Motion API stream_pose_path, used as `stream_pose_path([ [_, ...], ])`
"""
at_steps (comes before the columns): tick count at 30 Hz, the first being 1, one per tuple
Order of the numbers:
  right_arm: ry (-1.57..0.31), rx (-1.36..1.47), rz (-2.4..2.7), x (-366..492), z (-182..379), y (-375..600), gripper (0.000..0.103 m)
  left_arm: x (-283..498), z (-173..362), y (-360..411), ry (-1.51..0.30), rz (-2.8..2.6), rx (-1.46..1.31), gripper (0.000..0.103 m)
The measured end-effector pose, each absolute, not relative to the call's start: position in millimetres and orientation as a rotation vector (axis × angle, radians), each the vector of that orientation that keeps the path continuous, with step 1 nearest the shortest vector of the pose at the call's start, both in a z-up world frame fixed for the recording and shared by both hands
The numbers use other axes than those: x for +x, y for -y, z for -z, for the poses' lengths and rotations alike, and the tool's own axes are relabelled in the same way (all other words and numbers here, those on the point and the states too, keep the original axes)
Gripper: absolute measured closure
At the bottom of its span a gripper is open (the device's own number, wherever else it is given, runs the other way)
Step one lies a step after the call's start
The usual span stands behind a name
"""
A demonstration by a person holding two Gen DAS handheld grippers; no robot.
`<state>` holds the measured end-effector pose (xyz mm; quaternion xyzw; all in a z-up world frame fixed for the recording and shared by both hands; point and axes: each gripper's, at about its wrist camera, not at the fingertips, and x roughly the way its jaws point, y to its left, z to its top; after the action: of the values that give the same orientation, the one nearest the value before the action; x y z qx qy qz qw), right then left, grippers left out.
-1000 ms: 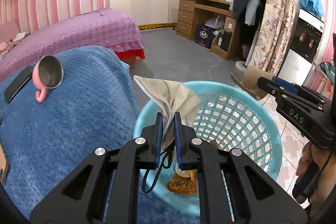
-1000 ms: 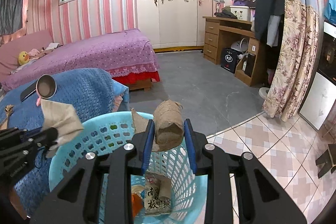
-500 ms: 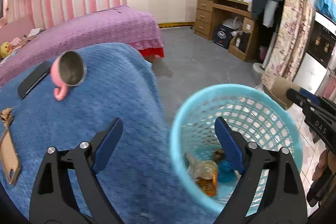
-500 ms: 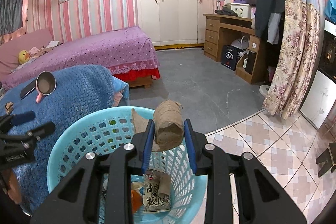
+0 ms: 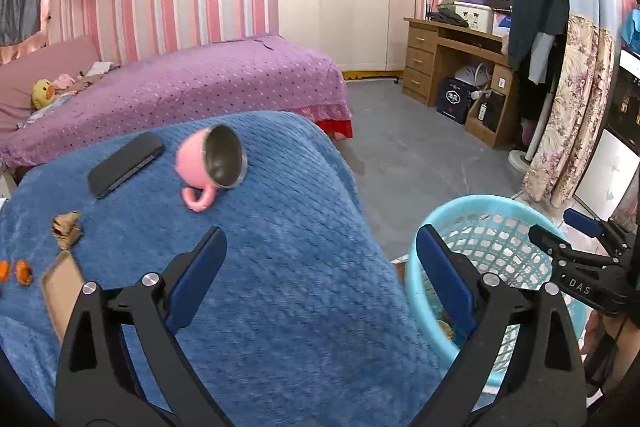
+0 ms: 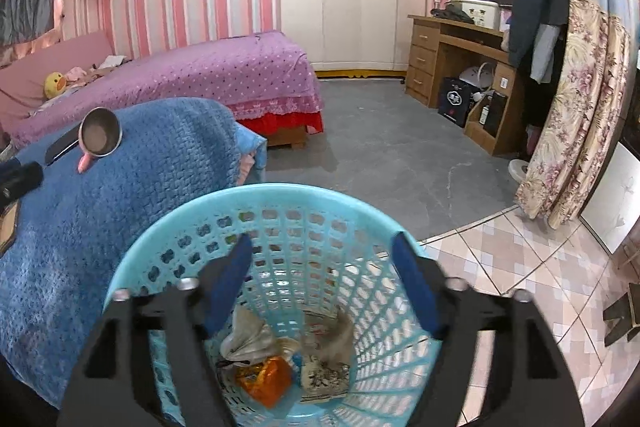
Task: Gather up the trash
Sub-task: 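Open the right tool to drop the cardboard tube into the basket, then move both tools back over the bed toward the orange peel halves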
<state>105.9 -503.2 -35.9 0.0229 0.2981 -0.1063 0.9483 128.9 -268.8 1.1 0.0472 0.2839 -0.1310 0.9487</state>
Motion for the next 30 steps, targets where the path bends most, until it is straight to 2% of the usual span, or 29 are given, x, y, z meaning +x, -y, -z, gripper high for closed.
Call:
stream_pose_path([
  [2, -0.603, 0.028, 0.232, 109, 33, 495, 0.012, 126, -6, 259, -0.567, 0.252, 0.105, 0.009],
  [8, -0.586, 0.009, 0.248, 120, 25, 467, 0.005, 119, -16, 222, -0.548, 0.222, 0.098, 0.007],
  [21, -0.528, 0.037, 0.177, 144, 11, 395, 0.005, 112, -19, 127, -0.538, 0.111, 0.101, 0.006],
  [30, -0.539, -0.019, 0.135, 157, 18, 344, 0.005, 135, 13, 62, -0.605, 0.019, 0.045, 0.006],
])
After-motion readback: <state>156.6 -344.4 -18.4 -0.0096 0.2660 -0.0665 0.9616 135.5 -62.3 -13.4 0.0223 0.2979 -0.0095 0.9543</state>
